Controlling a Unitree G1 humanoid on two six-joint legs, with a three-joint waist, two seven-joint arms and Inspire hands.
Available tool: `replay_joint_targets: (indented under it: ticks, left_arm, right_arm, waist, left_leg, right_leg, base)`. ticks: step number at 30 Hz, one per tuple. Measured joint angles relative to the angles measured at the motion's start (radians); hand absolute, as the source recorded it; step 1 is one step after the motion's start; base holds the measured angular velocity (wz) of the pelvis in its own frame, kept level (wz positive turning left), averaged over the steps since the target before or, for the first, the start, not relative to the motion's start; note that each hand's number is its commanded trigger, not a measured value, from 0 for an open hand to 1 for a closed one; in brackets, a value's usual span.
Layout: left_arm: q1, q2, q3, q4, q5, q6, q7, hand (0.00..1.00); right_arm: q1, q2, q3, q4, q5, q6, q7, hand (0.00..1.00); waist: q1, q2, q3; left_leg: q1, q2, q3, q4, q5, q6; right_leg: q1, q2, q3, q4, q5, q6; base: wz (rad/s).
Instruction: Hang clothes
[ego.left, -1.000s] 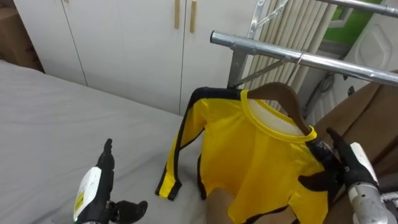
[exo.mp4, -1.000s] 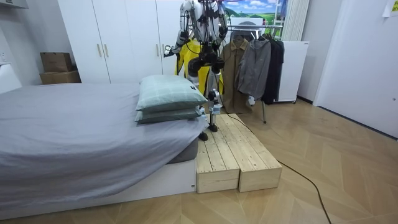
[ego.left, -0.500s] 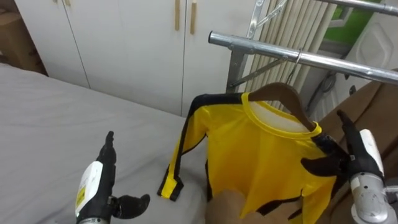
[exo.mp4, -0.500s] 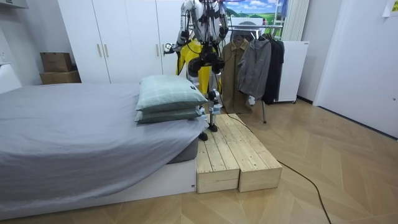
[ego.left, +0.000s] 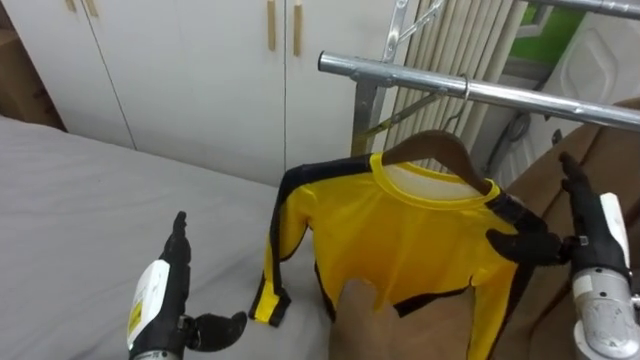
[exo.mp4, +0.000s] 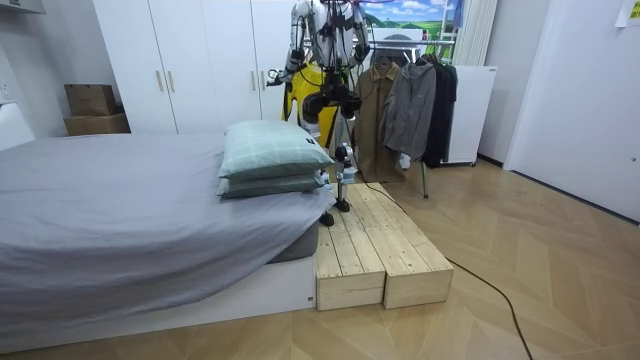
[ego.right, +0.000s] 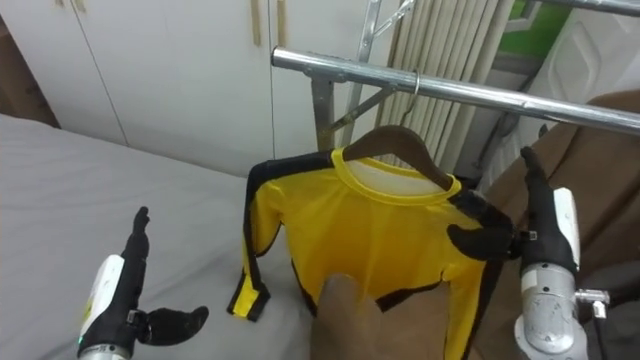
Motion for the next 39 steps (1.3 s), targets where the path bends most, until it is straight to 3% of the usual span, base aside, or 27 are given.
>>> replay_joint_targets:
  ticks: [7,13,20,25,29,34,39]
  left_arm:
    - [0.017,0.01,-0.002,0.0,0.0,0.0,0.022,0.0]
    - [0.022,0.014,-0.001,0.009,0.001,0.0,0.078,0.0]
    - [0.024,0.014,-0.005,0.006,-0.001,0.0,0.087,0.0]
    - [0.034,0.012,-0.024,0.017,-0.001,0.0,0.085,0.0]
    - [0.059,0.012,-0.024,0.057,0.001,0.0,0.084,0.0]
    - [0.079,0.003,-0.022,0.145,0.0,0.002,0.067,0.0]
    - [0.103,0.0,-0.021,0.151,-0.001,0.001,0.042,0.0]
  right_arm:
    - [0.025,0.0,-0.005,-0.022,0.091,-0.009,-0.02,0.0]
    - [0.095,0.004,-0.006,-0.022,0.087,-0.011,-0.069,0.0]
    - [0.167,0.018,-0.005,-0.056,0.08,-0.011,-0.163,0.0]
    - [0.22,0.076,-0.004,-0.063,0.088,-0.03,-0.195,0.0]
    - [0.266,0.118,0.007,0.006,0.155,-0.035,-0.17,0.0]
    - [0.322,0.127,0.007,0.142,0.287,-0.033,-0.075,0.0]
    - [0.332,0.165,0.009,0.338,0.428,-0.03,0.087,0.0]
  waist:
    - [-0.026,0.0,0.003]
    - [-0.035,0.014,0.014]
    - [-0.046,0.023,0.0095]
    - [-0.056,0.026,0.0071]
    - [-0.06,0.028,0.0065]
    - [-0.062,0.031,0.005]
    - [-0.066,0.046,-0.0041]
  left_leg:
    - [0.011,0.001,-0.003,0.0,0.0,0.0]
    - [0.012,-0.002,-0.002,-0.001,0.0,0.0]
    - [0.007,0.0,-0.004,-0.001,0.0,0.0]
    - [0.012,0.001,-0.001,0.0,0.0,0.0]
    - [0.029,0.002,-0.004,-0.001,0.0,0.0]
    - [0.038,0.002,-0.004,-0.001,0.0,0.0]
    - [0.042,0.003,-0.006,-0.001,0.0,0.0]
  right_leg:
    - [0.012,0.003,0.01,-0.003,0.0,0.0]
    - [0.005,0.008,0.037,-0.001,0.0,0.0]
    - [-0.006,0.014,0.052,0.001,0.0,-0.001]
    - [-0.002,0.018,0.056,0.001,0.001,-0.002]
    - [0.012,0.021,0.064,0.002,0.001,-0.003]
    - [0.023,0.019,0.062,-0.001,0.0,-0.003]
    - [0.026,0.02,0.061,0.001,0.0,-0.004]
  base:
    - [-0.02]
    - [-0.12]
    - [-0.1]
    - [-0.02]
    - [-0.04]
    - [0.01]
    - [0.0]
